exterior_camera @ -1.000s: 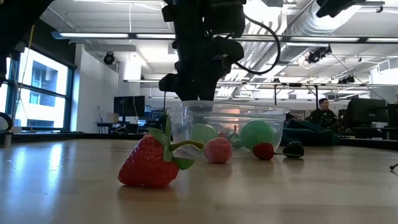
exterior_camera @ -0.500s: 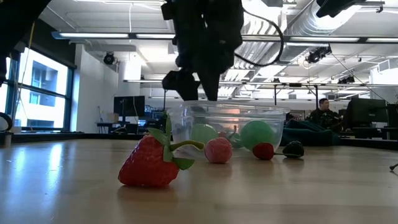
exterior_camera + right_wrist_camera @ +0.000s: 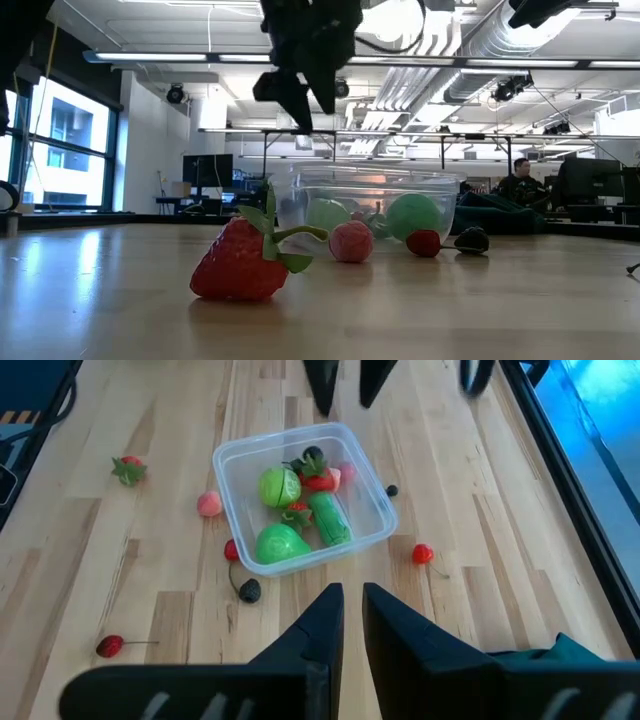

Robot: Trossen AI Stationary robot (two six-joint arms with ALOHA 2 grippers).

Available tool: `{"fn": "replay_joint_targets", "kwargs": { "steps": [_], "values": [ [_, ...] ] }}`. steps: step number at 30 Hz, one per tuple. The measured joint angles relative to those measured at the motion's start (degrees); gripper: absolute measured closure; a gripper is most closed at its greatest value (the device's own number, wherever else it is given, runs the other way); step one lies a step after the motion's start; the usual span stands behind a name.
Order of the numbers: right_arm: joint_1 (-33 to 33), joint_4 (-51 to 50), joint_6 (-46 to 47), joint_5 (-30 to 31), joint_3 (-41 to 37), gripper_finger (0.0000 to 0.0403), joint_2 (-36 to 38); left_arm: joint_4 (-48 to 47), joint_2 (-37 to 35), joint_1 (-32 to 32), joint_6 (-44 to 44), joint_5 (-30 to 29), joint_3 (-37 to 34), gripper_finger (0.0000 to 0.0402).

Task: Pick and placing Produce into tupperware
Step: Put the red strawberry into the transparent container

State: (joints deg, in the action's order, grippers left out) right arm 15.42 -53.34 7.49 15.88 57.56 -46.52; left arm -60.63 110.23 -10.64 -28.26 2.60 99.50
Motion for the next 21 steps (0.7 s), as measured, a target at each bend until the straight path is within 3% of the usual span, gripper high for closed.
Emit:
{"fn": "replay_joint_targets", "kwargs": {
  "steps": [10,15,21],
  "values": [
    [-0.02,0.0,0.0,-0.02,0.0,0.0371,0.0,-7.7,-2.82,-2.13,25.74,-4.25,0.0,0.0204],
    [0.0,0.0,0.0,-0.01,0.0,0.0371,-0.02,-8.88,-2.8,-2.09,33.27,-11.93,-0.02,0.0229],
    [-0.01,0.0,0.0,-0.01,0.0,0.0371,-0.01,-6.72,-2.8,-2.13,43.73,-13.55,-0.02,0.0251]
  ]
}}
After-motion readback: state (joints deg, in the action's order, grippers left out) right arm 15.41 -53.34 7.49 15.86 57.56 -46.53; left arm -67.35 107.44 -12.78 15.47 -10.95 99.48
